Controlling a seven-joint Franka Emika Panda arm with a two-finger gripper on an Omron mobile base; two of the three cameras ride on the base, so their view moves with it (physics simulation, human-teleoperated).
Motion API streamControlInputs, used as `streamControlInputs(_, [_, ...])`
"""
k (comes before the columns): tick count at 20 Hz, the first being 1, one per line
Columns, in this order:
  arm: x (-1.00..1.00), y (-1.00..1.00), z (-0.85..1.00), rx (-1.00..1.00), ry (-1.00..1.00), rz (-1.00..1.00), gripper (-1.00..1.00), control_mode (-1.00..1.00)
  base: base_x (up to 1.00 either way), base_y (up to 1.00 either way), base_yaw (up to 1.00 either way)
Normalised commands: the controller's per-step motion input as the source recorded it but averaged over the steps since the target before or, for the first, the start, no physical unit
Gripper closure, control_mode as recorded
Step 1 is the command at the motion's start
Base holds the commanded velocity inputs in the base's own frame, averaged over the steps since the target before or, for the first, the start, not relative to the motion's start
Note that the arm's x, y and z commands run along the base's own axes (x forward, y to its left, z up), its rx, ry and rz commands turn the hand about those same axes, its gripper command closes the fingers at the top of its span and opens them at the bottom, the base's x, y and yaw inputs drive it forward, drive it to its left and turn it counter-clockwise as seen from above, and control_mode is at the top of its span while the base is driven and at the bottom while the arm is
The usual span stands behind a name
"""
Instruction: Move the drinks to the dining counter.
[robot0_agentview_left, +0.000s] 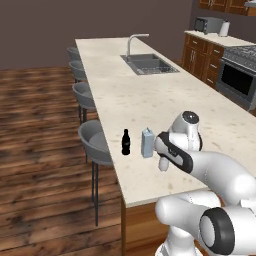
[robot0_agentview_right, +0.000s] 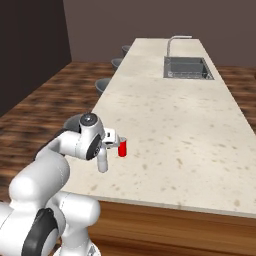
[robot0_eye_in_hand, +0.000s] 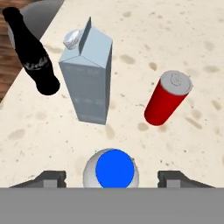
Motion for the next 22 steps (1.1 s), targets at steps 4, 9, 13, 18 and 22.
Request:
streamControlInputs(4, [-0.21, 0.0, 0.66, 0.0, 0.06, -0.01, -1.0, -1.0, 0.0, 0.0, 0.0])
streamControlInputs(9, [-0.32, 0.0, 0.92, 0.0, 0.12, -0.08, -1.0, -1.0, 0.0, 0.0, 0.0])
streamControlInputs(13, [-0.52, 0.0, 0.93, 0.0, 0.27, -0.14, -1.0, -1.0, 0.0, 0.0, 0.0])
streamControlInputs(18, [-0.54, 0.0, 0.83, 0.02, 0.32, -0.13, -1.0, -1.0, 0.0, 0.0, 0.0])
streamControlInputs(22, [-0.66, 0.0, 0.28, 0.01, 0.28, -0.13, -1.0, -1.0, 0.0, 0.0, 0.0])
